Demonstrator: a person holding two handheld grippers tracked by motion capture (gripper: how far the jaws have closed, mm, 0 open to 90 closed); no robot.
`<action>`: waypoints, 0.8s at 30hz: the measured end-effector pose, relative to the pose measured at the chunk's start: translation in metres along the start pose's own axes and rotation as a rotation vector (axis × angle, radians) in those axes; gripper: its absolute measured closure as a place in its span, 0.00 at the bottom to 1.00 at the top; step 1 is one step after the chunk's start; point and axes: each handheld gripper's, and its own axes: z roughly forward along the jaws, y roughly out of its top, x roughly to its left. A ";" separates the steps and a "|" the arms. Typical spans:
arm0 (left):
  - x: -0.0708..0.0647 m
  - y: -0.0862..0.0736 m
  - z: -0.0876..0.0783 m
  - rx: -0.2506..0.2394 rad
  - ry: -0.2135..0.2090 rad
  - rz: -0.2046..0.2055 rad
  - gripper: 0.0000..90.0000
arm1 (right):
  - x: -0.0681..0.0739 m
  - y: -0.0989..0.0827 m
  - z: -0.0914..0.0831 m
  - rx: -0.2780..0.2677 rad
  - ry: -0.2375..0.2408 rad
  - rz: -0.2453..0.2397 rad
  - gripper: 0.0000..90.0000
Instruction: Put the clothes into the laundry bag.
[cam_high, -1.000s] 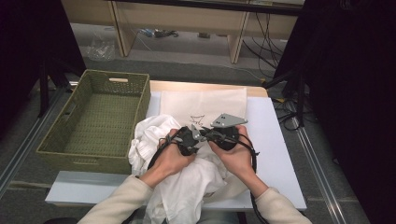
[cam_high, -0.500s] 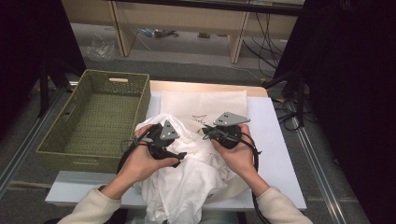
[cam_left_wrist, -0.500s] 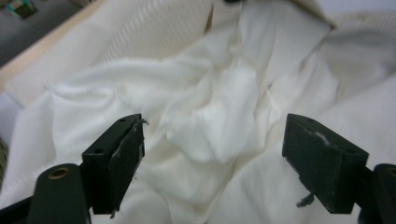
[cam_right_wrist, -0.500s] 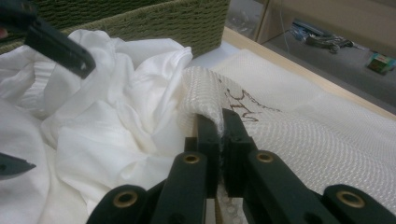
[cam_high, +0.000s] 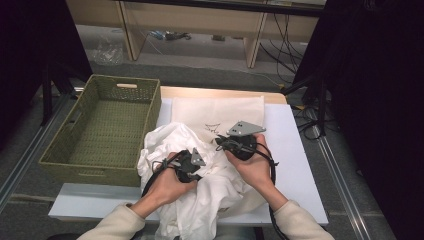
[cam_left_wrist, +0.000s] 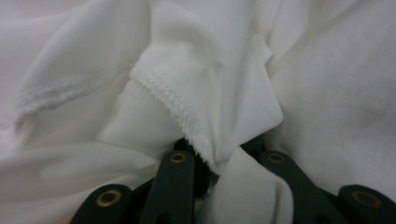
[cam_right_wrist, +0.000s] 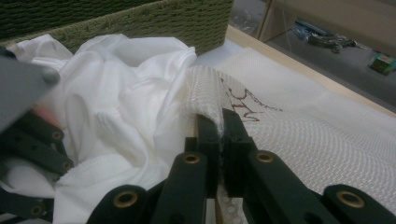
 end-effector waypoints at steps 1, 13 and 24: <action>0.000 0.000 0.000 0.000 0.000 0.000 0.91 | 0.000 0.000 0.000 0.000 0.000 0.000 0.99; 0.009 0.035 0.011 -0.146 0.054 -0.051 0.91 | 0.015 0.007 -0.007 -0.023 0.049 0.045 0.99; 0.008 0.031 -0.012 -0.165 0.051 0.042 0.33 | 0.001 0.003 -0.005 -0.033 0.036 0.022 0.99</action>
